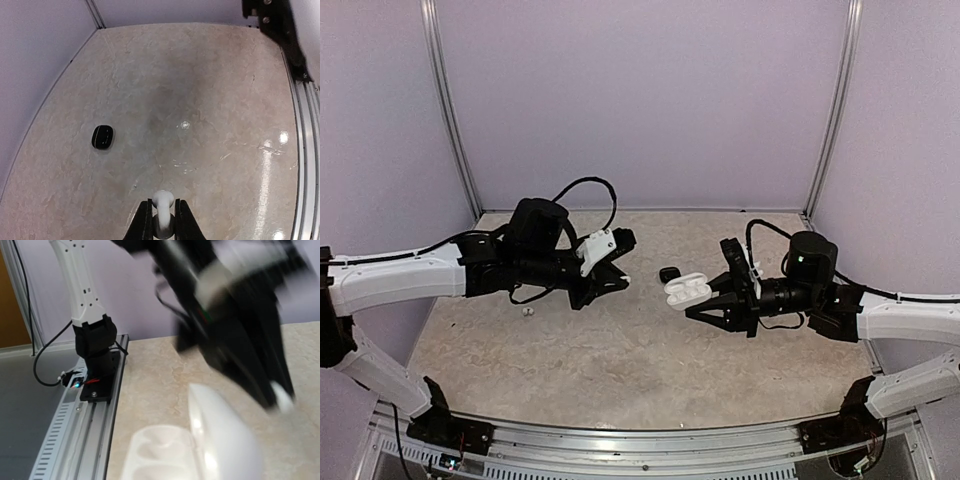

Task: Insert the wireless bluetooth earbuds into the charging case
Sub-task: Insert the right earbud into the right side groove of the charging case.

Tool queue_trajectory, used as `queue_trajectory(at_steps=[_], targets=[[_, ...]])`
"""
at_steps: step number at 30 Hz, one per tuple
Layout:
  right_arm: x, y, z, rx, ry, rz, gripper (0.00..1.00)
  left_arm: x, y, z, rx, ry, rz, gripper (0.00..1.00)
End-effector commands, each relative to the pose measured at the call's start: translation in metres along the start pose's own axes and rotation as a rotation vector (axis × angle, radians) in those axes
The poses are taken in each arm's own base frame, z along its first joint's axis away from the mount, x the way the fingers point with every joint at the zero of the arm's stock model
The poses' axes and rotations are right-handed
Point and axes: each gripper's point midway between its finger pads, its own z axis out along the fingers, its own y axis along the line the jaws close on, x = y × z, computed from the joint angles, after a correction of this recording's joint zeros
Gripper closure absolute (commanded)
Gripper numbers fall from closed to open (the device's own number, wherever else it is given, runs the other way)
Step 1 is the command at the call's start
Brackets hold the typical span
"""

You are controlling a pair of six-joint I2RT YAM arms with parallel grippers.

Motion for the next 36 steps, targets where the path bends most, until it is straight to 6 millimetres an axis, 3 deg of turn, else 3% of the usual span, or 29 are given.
queue_trajectory(at_steps=[1, 5, 7, 13, 22, 36], targets=[[-0.006, -0.001, -0.001, -0.006, -0.024, -0.053, 0.98, -0.055, -0.033, -0.048, 0.085, -0.121, 0.014, 0.89], [-0.005, 0.001, 0.005, -0.031, -0.034, -0.060, 0.98, -0.097, -0.062, -0.079, 0.140, -0.189, 0.039, 0.88], [-0.005, 0.003, 0.009, -0.045, -0.042, -0.068, 0.99, -0.109, -0.072, -0.087, 0.153, -0.199, 0.038, 0.88], [-0.002, 0.008, 0.020, -0.081, -0.043, -0.085, 0.99, -0.132, -0.105, -0.086, 0.223, -0.201, 0.044, 0.88], [-0.002, 0.010, 0.033, -0.090, -0.046, -0.075, 1.00, -0.128, -0.124, -0.058, 0.272, -0.133, 0.029, 0.87], [-0.003, 0.018, 0.042, -0.115, -0.078, -0.037, 1.00, -0.116, -0.117, -0.031, 0.214, -0.068, 0.026, 0.87]])
